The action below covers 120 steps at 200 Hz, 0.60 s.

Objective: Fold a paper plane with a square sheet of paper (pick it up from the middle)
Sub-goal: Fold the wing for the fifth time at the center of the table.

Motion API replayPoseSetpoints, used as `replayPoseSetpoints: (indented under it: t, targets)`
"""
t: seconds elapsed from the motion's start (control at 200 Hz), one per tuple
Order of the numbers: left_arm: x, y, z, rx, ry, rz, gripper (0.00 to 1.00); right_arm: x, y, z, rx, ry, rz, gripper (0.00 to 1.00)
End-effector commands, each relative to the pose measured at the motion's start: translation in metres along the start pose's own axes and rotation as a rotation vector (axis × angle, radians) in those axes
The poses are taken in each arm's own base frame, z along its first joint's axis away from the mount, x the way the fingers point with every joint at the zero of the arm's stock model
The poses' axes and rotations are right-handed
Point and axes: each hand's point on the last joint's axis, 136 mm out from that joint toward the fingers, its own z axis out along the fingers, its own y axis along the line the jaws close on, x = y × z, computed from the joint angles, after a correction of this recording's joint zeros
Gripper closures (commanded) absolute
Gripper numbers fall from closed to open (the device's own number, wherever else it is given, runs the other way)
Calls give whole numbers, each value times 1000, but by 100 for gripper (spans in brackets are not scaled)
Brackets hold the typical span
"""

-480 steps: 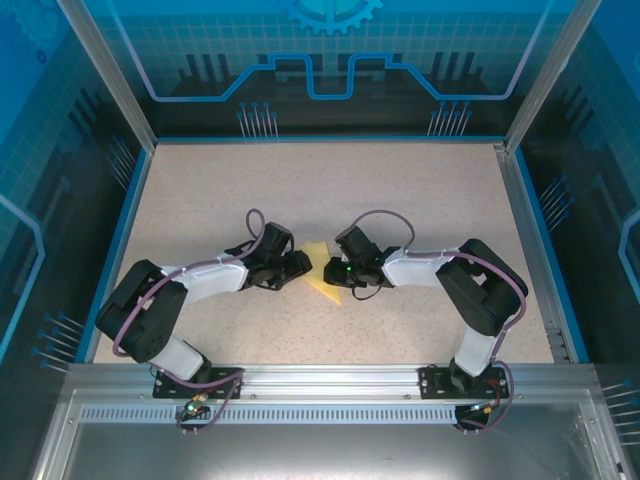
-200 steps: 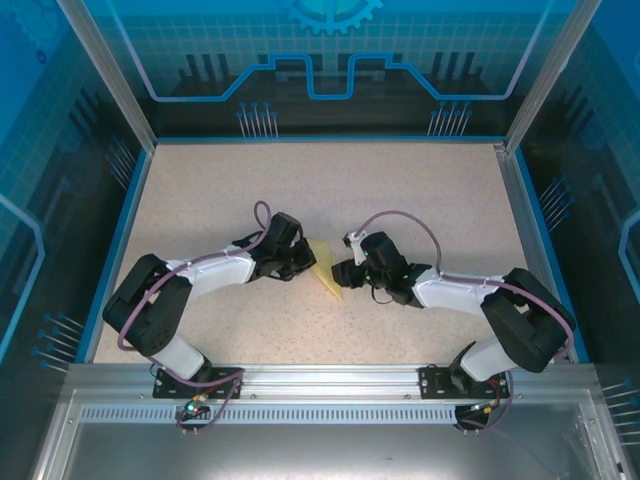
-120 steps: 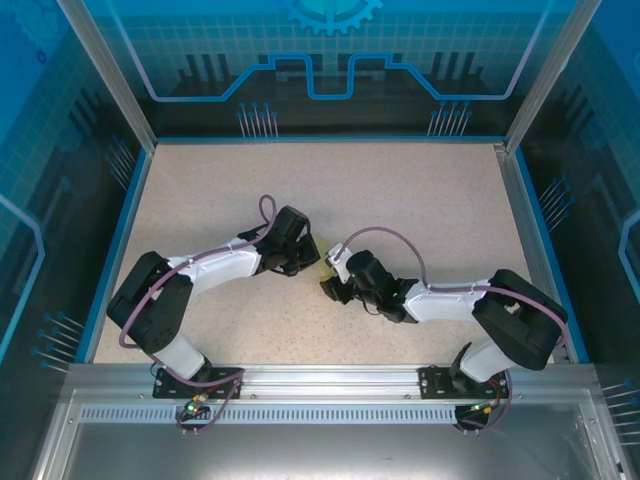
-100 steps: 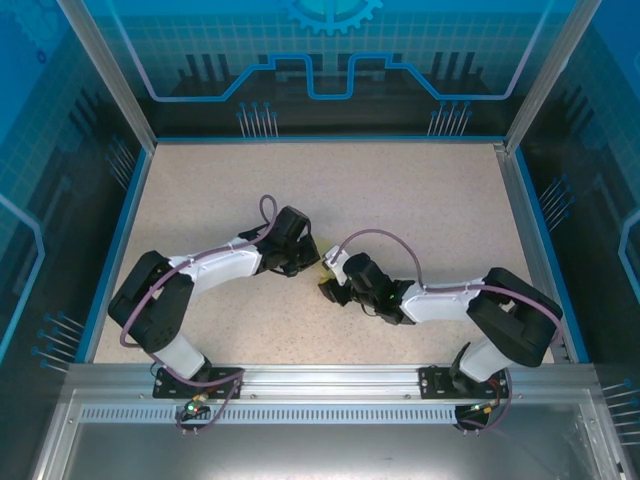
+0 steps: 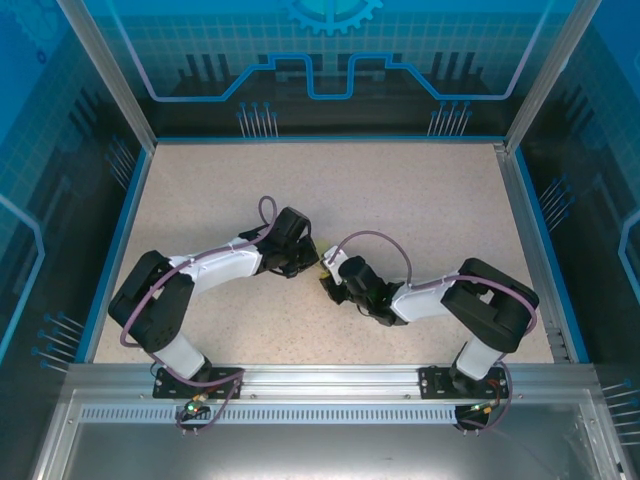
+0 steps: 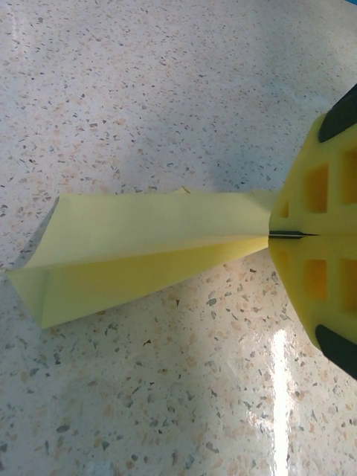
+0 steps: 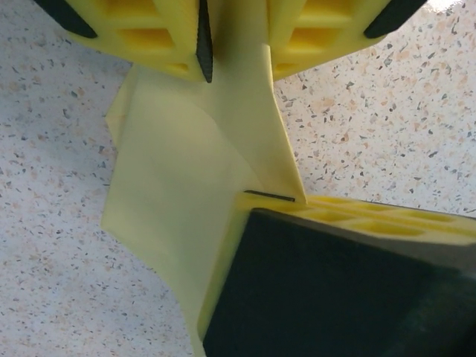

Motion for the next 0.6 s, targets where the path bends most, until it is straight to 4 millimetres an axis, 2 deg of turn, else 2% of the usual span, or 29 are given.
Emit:
replayPoseSetpoints:
  t: [0.0,0.105,0.26,0.595]
  targets:
    - [-5,-5,-7,28,-2,-37,91,2,0,1,16,-11,-24,82]
    - [-11,-3,-8,54,8,-60,82,8,2,-2,-1,4,-51,87]
    - [-22,5,-8,67,16,-81,71,9,6,-10,-32,-5,-65,86]
    - [-19,4,4,80,73,-54,63,6,14,-7,-73,-7,-81,84]
